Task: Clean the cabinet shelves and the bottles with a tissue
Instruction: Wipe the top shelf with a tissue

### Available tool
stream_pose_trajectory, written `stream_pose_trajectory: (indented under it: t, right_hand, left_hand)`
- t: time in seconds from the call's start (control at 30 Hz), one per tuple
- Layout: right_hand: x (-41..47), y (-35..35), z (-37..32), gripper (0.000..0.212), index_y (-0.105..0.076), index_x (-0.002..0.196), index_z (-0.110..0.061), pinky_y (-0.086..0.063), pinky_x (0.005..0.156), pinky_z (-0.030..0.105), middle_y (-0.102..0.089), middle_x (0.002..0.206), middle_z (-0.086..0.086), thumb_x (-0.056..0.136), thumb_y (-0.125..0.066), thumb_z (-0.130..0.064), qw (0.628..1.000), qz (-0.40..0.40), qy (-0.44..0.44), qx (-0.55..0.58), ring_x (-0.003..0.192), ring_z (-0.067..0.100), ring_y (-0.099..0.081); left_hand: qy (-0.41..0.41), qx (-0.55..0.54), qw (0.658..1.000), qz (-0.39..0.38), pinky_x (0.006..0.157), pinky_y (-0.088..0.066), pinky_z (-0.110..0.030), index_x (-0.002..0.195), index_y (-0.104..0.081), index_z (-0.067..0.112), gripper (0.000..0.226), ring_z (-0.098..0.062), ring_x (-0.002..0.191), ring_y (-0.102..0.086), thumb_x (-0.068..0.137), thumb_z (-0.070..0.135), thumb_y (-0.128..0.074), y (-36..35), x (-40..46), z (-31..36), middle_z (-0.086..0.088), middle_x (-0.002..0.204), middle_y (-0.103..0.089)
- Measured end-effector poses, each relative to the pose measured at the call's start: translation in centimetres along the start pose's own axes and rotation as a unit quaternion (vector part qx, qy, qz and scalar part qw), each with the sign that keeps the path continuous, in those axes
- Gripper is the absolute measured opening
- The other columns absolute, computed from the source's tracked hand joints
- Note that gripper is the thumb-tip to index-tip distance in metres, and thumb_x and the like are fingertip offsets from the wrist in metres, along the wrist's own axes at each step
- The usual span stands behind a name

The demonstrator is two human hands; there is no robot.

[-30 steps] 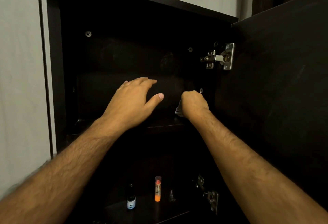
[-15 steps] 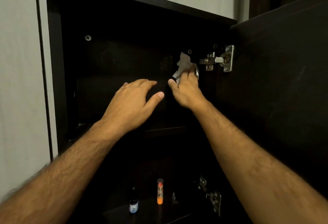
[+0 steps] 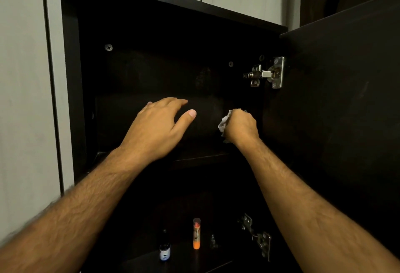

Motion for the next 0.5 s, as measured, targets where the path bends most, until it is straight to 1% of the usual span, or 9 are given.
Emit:
stream_pose_trajectory:
  t: [0.07, 0.1, 0.17, 0.2, 0.23, 0.27, 0.33, 0.37, 0.5]
  right_hand:
    - [0.2, 0.3, -0.9, 0.03, -0.057, 0.124, -0.006, -0.041, 0.07, 0.027, -0.057, 0.118, 0.015, 0.094, -0.056, -0.011, 0.998, 0.058, 0.024, 0.007, 0.103, 0.029, -0.06]
    - [0.3, 0.9, -2.0, 0.034, -0.055, 0.128, -0.009, -0.044, 0.072, 0.026, -0.054, 0.122, 0.013, 0.094, -0.056, -0.011, 0.994, 0.092, 0.057, 0.024, 0.107, 0.028, -0.058]
    - [0.6, 2.2, -4.1, 0.034, -0.056, 0.127, -0.011, -0.048, 0.087, 0.029, -0.047, 0.132, 0.01, 0.093, -0.056, -0.012, 0.978, 0.149, 0.138, 0.049, 0.121, 0.027, -0.048]
    - [1.0, 2.7, -4.7, 0.035, -0.055, 0.128, -0.01, -0.046, 0.097, 0.032, -0.043, 0.138, 0.01, 0.094, -0.057, -0.017, 0.975, 0.153, 0.152, 0.055, 0.129, 0.028, -0.04]
    - [1.7, 2.8, -5.0, 0.041, -0.051, 0.132, -0.01, -0.041, 0.105, 0.036, -0.038, 0.145, 0.011, 0.096, -0.056, -0.027, 0.977, 0.135, 0.151, 0.062, 0.136, 0.028, -0.032]
    - [2.5, 2.5, -5.1, 0.053, -0.043, 0.141, -0.009, -0.033, 0.111, 0.039, -0.028, 0.154, 0.012, 0.097, -0.052, -0.039, 0.982, 0.097, 0.142, 0.075, 0.142, 0.027, -0.022]
    - [3.0, 1.2, -5.3, 0.078, -0.011, 0.155, -0.013, -0.015, 0.118, 0.044, 0.003, 0.163, 0.011, 0.097, -0.039, -0.057, 0.987, 0.022, 0.131, 0.092, 0.15, 0.026, 0.004]
    - [2.8, 0.5, -5.3, 0.084, 0.001, 0.156, -0.015, -0.008, 0.119, 0.046, 0.014, 0.162, 0.011, 0.096, -0.033, -0.063, 0.989, -0.002, 0.123, 0.085, 0.149, 0.026, 0.015]
    - [-0.4, -3.4, -3.5, 0.099, 0.012, 0.153, -0.01, 0.005, 0.119, 0.045, 0.025, 0.159, 0.013, 0.089, -0.023, -0.076, 0.992, -0.084, 0.019, 0.09, 0.146, 0.024, 0.024]
  left_hand:
    - [-0.002, 0.0, 1.0, 0.003, 0.115, -0.018, -0.036, 0.143, -0.042, 0.027, 0.055, -0.01, 0.136, -0.037, 0.097, 0.055, -0.031, 0.1, 0.0, -0.1, 0.006, 0.146, -0.045]
    - [-0.004, -0.001, 1.0, 0.004, 0.115, -0.018, -0.036, 0.143, -0.042, 0.027, 0.054, -0.009, 0.136, -0.037, 0.097, 0.055, -0.031, 0.1, 0.1, -0.2, 0.007, 0.146, -0.046]
    - [-0.008, -0.002, 1.0, 0.002, 0.115, -0.019, -0.036, 0.143, -0.042, 0.028, 0.054, -0.008, 0.135, -0.038, 0.097, 0.055, -0.031, 0.1, 0.2, -0.4, 0.007, 0.145, -0.046]
    - [-0.008, -0.003, 1.0, -0.001, 0.115, -0.019, -0.036, 0.142, -0.042, 0.028, 0.054, -0.008, 0.135, -0.038, 0.097, 0.056, -0.031, 0.0, 0.3, -0.4, 0.008, 0.145, -0.046]
    - [-0.008, -0.003, 1.0, -0.002, 0.115, -0.018, -0.036, 0.142, -0.042, 0.028, 0.054, -0.008, 0.135, -0.037, 0.097, 0.056, -0.031, 0.0, 0.3, -0.4, 0.008, 0.145, -0.046]
    - [-0.008, -0.004, 1.0, -0.001, 0.115, -0.018, -0.036, 0.143, -0.042, 0.028, 0.054, -0.007, 0.135, -0.037, 0.097, 0.056, -0.031, 0.0, 0.4, -0.5, 0.008, 0.145, -0.046]
    - [-0.007, -0.006, 1.0, 0.002, 0.115, -0.018, -0.035, 0.143, -0.042, 0.027, 0.054, -0.007, 0.136, -0.037, 0.097, 0.055, -0.031, 0.1, 0.5, -0.7, 0.008, 0.146, -0.045]
    - [-0.007, -0.006, 1.0, 0.003, 0.115, -0.018, -0.035, 0.143, -0.041, 0.027, 0.054, -0.007, 0.136, -0.037, 0.097, 0.055, -0.031, 0.0, 0.5, -0.8, 0.007, 0.146, -0.045]
    - [0.002, -0.001, 1.0, -0.002, 0.115, -0.018, -0.035, 0.143, -0.04, 0.028, 0.055, -0.008, 0.136, -0.036, 0.097, 0.056, -0.032, -0.2, 0.7, -1.1, 0.007, 0.147, -0.044]
Point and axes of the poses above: each hand's wrist, its own x-axis towards the middle knuckle, its own y-axis out of the back of the hand, z = x × y, the point moved 9 cm from there along x, towards the middle knuckle
